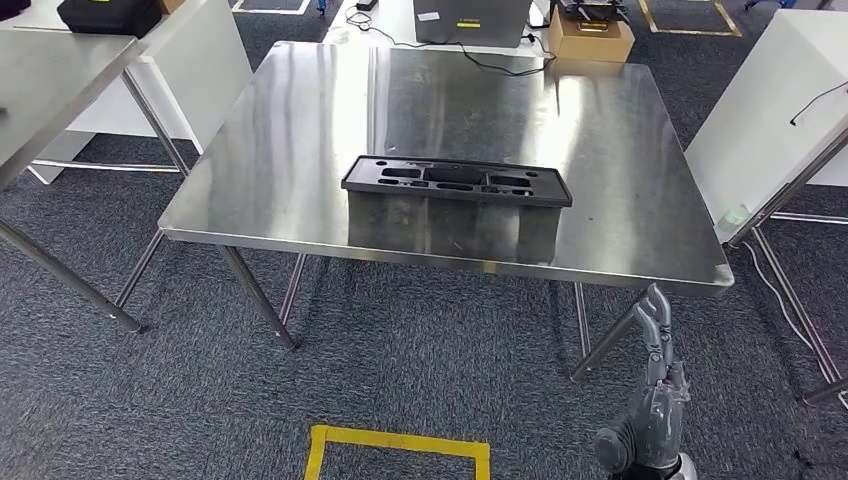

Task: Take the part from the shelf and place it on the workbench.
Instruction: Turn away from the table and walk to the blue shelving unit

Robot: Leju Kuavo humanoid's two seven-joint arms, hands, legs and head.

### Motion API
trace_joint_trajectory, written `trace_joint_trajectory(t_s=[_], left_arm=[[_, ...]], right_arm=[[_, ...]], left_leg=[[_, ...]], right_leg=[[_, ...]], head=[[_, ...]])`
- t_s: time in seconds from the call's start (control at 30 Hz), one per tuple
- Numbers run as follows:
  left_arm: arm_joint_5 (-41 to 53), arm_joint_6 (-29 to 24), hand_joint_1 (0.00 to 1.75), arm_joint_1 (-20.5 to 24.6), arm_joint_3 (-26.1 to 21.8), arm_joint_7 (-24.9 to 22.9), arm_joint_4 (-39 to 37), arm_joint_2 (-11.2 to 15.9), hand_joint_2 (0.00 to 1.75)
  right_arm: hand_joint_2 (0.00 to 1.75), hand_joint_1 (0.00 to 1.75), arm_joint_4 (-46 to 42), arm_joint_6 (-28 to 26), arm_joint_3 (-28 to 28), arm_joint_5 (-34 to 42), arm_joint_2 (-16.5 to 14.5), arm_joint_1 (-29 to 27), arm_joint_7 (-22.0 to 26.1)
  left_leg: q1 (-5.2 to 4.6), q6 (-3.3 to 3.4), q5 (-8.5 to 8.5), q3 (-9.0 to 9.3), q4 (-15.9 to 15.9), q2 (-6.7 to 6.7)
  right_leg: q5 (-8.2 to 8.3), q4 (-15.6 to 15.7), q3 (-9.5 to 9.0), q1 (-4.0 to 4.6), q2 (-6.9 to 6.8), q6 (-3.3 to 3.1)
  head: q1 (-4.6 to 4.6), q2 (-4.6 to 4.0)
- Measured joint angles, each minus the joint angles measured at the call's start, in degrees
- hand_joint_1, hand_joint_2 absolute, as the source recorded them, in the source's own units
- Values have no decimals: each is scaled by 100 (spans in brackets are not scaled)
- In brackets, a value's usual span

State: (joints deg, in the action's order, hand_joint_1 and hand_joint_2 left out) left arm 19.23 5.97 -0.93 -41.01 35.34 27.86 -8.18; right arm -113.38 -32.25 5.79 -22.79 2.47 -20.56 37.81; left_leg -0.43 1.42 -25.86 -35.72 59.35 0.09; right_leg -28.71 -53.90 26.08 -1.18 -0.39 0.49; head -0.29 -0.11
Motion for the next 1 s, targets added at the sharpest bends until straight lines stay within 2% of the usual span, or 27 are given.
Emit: trace_joint_trajectory(t_s=[0.07,0.1,0.13,0.17,0.2,0.27,0.3,0.33,0.37,0.4,0.43,0.47,0.5,0.53,0.6,0.63,0.67,0.7,0.73,0.77,0.8,0.83,0.87,0.9,0.93,0.97,1.0], left_arm=[[2,9,0,-20,1,0,1,-4,0],[3,12,0,-23,1,1,1,-5,0],[4,15,0,-24,1,1,1,-5,0],[7,16,0,-25,1,1,1,-4,0],[9,17,0,-25,1,1,2,-3,0],[23,16,0,-17,2,1,10,-1,0],[32,11,0,-12,1,1,15,2,0],[44,-3,0,-7,1,1,19,5,0],[53,-24,0,-4,0,1,21,9,0],[68,-44,0,-3,-2,1,22,15,0],[84,-61,0,-1,-3,1,22,17,0],[98,-69,0,6,-3,1,21,16,0],[110,-72,0,14,-3,1,21,18,0],[116,-80,0,22,-4,1,21,20,0],[127,-116,0,32,-8,1,16,29,0],[142,-146,0,39,-11,1,-3,33,0],[161,-183,0,53,-17,1,-38,40,0],[189,-226,0,77,-28,1,-92,50,0],[216,-275,0,110,-44,0,-164,62,0],[246,-328,0,150,-68,0,-253,73,0],[273,-386,0,194,-102,-1,-354,84,0],[293,-447,0,232,-138,-5,-455,94,0],[313,-513,0,258,-180,-14,-556,105,0],[322,-588,0,267,-230,-32,-648,116,0],[329,-668,0,262,-283,-64,-734,132,0],[333,-758,0,254,-344,-124,-817,153,0],[333,-854,0,246,-405,-205,-895,174,0]], right_arm=[[0,0,-16,1,-2,12,-21,-47,0],[0,0,-20,1,-2,14,-28,-68,1],[0,0,-21,1,-2,15,-36,-81,1],[0,0,-21,1,-2,15,-45,-93,0],[0,0,-21,1,-2,15,-54,-103,-2],[0,0,-25,23,-4,36,-74,-121,-34],[0,0,-28,58,-8,69,-85,-125,-71],[0,0,-28,108,-15,111,-97,-126,-124],[0,0,-17,165,-29,156,-115,-123,-180],[0,0,10,217,-51,191,-138,-118,-226],[0,0,48,254,-79,214,-161,-111,-254],[0,0,93,280,-111,229,-185,-103,-265],[0,0,135,295,-142,240,-203,-94,-264],[0,0,176,328,-169,259,-216,-82,-283],[0,0,329,501,-240,324,-258,-22,-454],[0,0,509,621,-296,338,-296,43,-624],[0,0,777,730,-369,339,-344,152,-803],[0,0,1165,809,-461,336,-396,297,-956],[0,0,1675,842,-575,336,-446,493,-1065],[0,0,2327,810,-725,327,-485,749,-1121],[0,0,3115,693,-915,275,-513,1028,-1161],[0,0,3939,522,-1114,176,-525,1305,-1206],[0,0,4765,373,-1313,69,-525,1543,-1271],[0,0,5518,306,-1492,-8,-507,1723,-1372],[0,0,6161,326,-1639,-39,-489,1853,-1496],[0,0,6742,419,-1771,-34,-473,1954,-1646],[0,0,7253,527,-1890,-23,-460,2029,-1801]], left_leg=[[56,-72,-582,-196,670,-22],[84,-111,-788,-276,1039,-26],[114,-148,-869,-302,1297,-26],[148,-182,-818,-235,1370,-25],[183,-213,-679,-64,1220,-23],[240,-283,-438,490,472,-27],[239,-294,-406,711,116,-38],[228,-288,-413,835,-125,-49],[197,-258,-433,857,-227,-60],[169,-196,-402,818,-243,-64],[157,-117,-353,771,-262,-54],[141,-27,-296,720,-285,-46],[134,63,-231,662,-312,-33],[130,133,-165,589,-330,-19],[104,188,-37,430,-326,3],[92,192,32,347,-321,15],[81,191,101,267,-315,26],[72,185,164,200,-311,33],[65,175,223,136,-309,38],[62,160,280,87,-309,42],[57,137,337,48,-309,42],[54,112,396,24,-319,42],[56,86,451,7,-329,37],[57,56,506,-2,-346,28],[62,26,537,-12,-358,17],[71,-5,487,-44,-325,4],[82,-35,323,-101,-200,-8]], right_leg=[[114,-9,129,-15,-15,-63],[167,-23,192,-11,-19,-55],[216,-45,259,-13,-23,-36],[261,-76,333,-23,-26,-11],[298,-116,406,-40,-28,18],[358,-213,563,-71,-27,86],[389,-251,626,-75,-28,132],[426,-275,672,-71,-28,186],[472,-275,704,-61,-28,249],[524,-256,720,-54,-28,314],[545,-251,735,-50,-27,364],[492,-293,780,-49,-23,382],[348,-430,848,-48,-19,368],[117,-689,946,-52,-14,331],[-374,-1442,1166,-43,0,281],[-496,-1750,1210,-36,7,302],[-496,-1892,1167,-29,12,350],[-391,-1812,1012,-22,15,406],[-243,-1513,749,-13,17,444],[-146,-1052,424,6,23,440],[-115,-563,110,43,26,402],[-125,-191,-100,78,29,345],[-160,35,-205,110,29,287],[-155,103,-215,135,25,242],[-110,103,-173,108,18,192],[-60,112,-151,71,4,140],[0,114,-107,33,-13,70]], head=[[-10,0],[-13,0],[-19,0],[-26,0],[-33,0],[-80,0],[-103,0],[-125,0],[-136,0],[-133,0],[-131,0],[-128,0],[-122,0],[-116,0],[-111,0],[-111,0],[-112,0],[-112,0],[-112,0],[-114,0],[-114,0],[-115,0],[-114,0],[-116,0],[-116,0],[-120,0],[-125,0]])
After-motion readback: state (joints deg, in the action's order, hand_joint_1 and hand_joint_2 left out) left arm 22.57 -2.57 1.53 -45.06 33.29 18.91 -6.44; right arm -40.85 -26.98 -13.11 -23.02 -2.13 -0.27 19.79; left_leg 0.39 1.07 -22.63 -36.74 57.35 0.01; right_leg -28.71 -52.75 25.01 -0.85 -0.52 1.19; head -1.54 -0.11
